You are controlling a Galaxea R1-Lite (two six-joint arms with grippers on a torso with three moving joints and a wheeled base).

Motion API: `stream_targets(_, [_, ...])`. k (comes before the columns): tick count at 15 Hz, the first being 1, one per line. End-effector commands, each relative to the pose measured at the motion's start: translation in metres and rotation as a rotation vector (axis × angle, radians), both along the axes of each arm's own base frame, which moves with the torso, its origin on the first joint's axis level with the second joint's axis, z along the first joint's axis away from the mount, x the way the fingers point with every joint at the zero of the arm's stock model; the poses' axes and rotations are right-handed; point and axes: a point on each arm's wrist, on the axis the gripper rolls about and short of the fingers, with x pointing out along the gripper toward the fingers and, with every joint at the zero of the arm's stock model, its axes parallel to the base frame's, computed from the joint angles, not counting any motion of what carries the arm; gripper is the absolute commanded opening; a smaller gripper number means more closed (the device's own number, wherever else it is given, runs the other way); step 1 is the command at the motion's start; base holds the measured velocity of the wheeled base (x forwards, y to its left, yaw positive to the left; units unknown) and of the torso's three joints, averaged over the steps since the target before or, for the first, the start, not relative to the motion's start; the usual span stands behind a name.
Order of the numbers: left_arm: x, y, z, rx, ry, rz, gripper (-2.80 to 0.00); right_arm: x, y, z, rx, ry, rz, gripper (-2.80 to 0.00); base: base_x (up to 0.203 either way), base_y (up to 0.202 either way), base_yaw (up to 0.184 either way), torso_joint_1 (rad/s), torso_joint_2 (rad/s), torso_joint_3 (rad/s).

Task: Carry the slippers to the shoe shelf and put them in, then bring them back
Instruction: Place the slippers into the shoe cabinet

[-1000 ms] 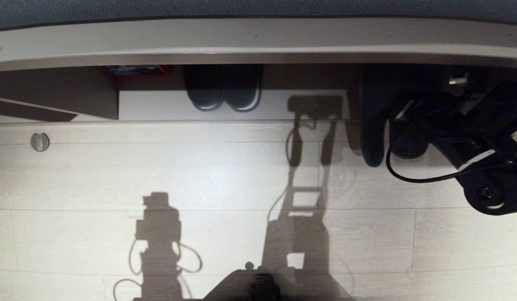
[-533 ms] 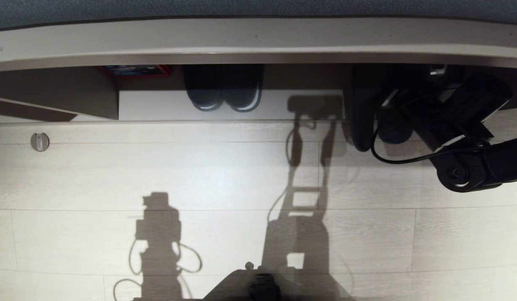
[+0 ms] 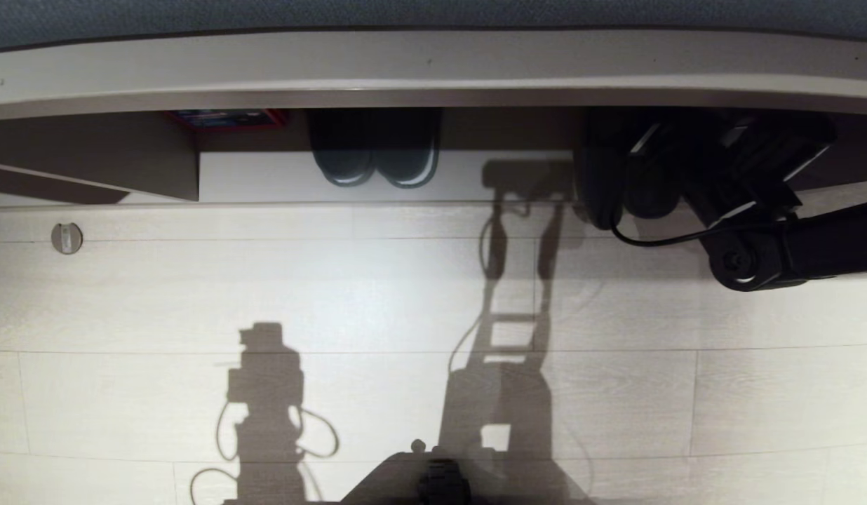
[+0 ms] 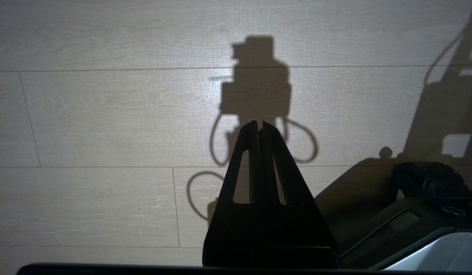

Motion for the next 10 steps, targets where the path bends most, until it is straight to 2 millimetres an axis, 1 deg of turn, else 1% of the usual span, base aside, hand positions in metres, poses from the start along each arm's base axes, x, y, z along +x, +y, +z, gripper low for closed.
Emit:
stream_targets(1, [0.000,0.000,0.000,-0.001,-0.001,0.001,-2.80,0.005,0.001,0.002,0.000,-0.012,0.002,-2.80,0.000,0.000,0.000,0.000,0.00,0.000])
stream_targets(5, [0.000,0.000,0.000,-0.002,-0.002,0.000,-2.80,0.011,0.003,-0.005,-0.013,0.010,0.023,-2.80,0.000,0.000,0.000,0.000,0.00,0.000])
stream_targets(6, [0.000,0.000,0.000,-0.001,-0.002,0.002,-2.80,0.013,0.003,-0.008,-0.014,0.015,0.022,0.00,0.000,0.000,0.000,0.000,0.00,0.000])
stream_targets(10, [0.000,0.000,0.000,-0.001,-0.002,0.002,-2.80,0.016,0.003,-0.009,-0.014,0.015,0.021,0.00,0.000,0.000,0.000,0.000,0.00,0.000])
